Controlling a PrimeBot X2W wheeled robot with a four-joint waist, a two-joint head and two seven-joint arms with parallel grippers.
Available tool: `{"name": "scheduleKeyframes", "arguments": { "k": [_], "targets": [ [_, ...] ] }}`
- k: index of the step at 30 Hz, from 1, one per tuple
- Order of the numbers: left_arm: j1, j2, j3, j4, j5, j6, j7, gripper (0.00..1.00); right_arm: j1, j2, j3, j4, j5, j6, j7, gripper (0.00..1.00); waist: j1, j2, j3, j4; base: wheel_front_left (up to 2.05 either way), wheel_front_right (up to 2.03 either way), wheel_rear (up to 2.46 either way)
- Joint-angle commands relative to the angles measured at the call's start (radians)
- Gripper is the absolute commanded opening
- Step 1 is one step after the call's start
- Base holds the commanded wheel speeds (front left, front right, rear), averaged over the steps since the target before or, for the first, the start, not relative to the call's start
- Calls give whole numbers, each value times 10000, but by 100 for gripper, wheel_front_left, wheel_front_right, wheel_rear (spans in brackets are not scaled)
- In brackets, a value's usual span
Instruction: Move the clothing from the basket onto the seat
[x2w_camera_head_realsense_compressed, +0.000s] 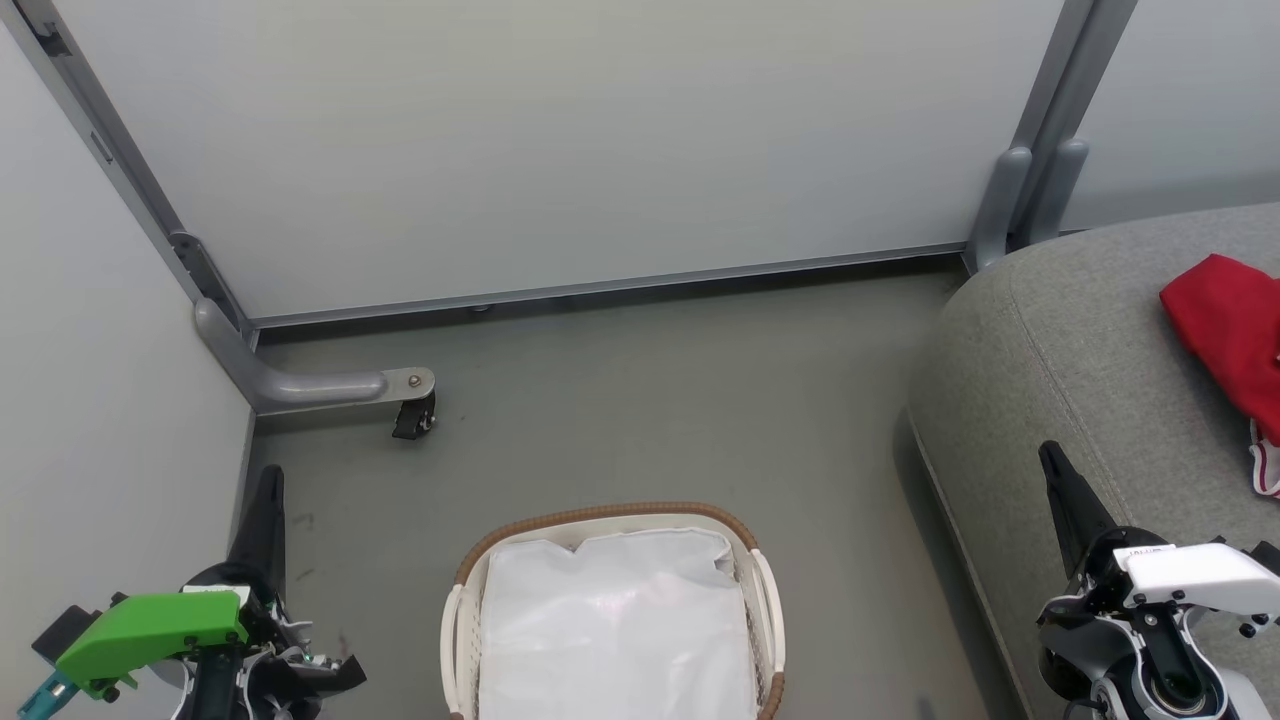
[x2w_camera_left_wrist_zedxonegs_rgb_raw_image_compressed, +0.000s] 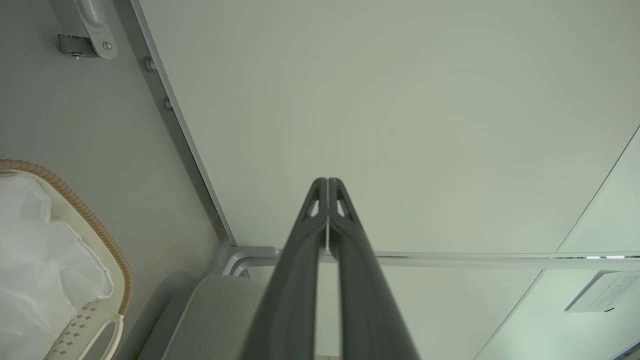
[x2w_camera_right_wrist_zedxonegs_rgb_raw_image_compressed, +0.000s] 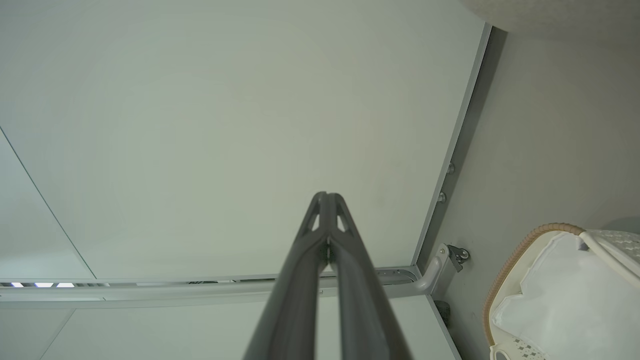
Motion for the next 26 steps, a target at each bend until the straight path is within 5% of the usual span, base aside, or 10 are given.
{"name": "scheduleKeyframes", "arguments": {
  "k": [1, 26],
  "targets": [
    [-91, 66, 24, -16, -34, -41, 30, 0, 103, -59, -16, -33, 34, -3, 14, 0, 0, 0, 0, 0, 0, 0, 0],
    [-91, 67, 23, -17, -35, -41, 30, 0, 103, -60, -15, -32, 35, -3, 13, 0, 0, 0, 0, 0, 0, 0, 0]
  ]
}}
